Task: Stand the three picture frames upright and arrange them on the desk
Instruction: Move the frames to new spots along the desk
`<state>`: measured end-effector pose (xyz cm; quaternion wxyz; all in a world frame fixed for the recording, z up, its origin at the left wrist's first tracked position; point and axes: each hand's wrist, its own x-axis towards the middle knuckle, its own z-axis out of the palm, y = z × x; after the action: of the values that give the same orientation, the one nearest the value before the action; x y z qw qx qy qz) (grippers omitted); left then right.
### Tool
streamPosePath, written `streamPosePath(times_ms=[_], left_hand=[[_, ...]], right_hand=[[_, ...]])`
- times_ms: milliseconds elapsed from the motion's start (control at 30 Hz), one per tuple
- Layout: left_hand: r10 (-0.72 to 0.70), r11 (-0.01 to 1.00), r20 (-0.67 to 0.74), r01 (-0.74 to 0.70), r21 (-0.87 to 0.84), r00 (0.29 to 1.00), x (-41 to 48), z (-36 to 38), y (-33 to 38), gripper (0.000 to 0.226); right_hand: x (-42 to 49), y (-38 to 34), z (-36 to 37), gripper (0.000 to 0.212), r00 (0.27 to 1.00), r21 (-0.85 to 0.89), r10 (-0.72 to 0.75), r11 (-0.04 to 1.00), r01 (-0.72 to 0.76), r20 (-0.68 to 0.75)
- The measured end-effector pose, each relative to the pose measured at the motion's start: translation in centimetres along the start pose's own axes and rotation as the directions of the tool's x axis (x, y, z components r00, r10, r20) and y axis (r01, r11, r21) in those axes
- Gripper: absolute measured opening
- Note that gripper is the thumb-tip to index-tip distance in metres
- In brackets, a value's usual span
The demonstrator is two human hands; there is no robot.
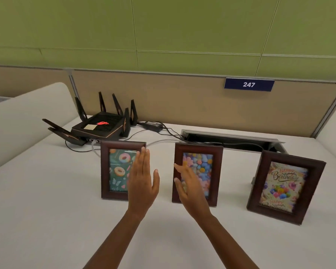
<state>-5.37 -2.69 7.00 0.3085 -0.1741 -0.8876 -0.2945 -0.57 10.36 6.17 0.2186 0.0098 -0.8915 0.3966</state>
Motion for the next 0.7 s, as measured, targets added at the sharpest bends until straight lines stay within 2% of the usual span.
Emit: streamPosePath(times_ms=[167,367,433,567,633,700], left_hand=[[-0.131,0.991,0.011,0.131,-0.018,0.991,0.3,-1.7,-5.6,0.060],[-0.313,0.942,0.042,0.316,-0.117,0.949,0.2,-2.8,-11.1,0.058],[-0.396,0.888,0.119,0.413,-0.202,0.911,0.1,-2.8,-12.7,0.055],[-0.515,0.668,0.406,0.650,-0.362,0.755,0.0,-2.4,-15.1,0.047],[-0.512,0.623,0.451,0.677,-0.391,0.731,0.0,-2.1,-16.0,0.042],[-0.475,0.634,0.495,0.673,-0.381,0.727,0.0,-1.8,-16.8,0.036]], right_hand=[[1.0,-0.8,5.1,0.051,0.978,0.098,0.123,0.985,-0.141,0.169],[1.6,-1.2,9.2,0.059,0.925,0.208,0.288,0.917,-0.341,0.246],[1.8,-1.3,10.1,0.060,0.906,0.271,0.343,0.873,-0.405,0.248],[2.5,-1.1,11.2,0.058,0.867,0.362,0.431,0.789,-0.497,0.250],[2.9,-1.0,11.6,0.050,0.861,0.375,0.436,0.776,-0.508,0.263],[3.3,-1.0,11.9,0.037,0.862,0.378,0.421,0.777,-0.503,0.282]])
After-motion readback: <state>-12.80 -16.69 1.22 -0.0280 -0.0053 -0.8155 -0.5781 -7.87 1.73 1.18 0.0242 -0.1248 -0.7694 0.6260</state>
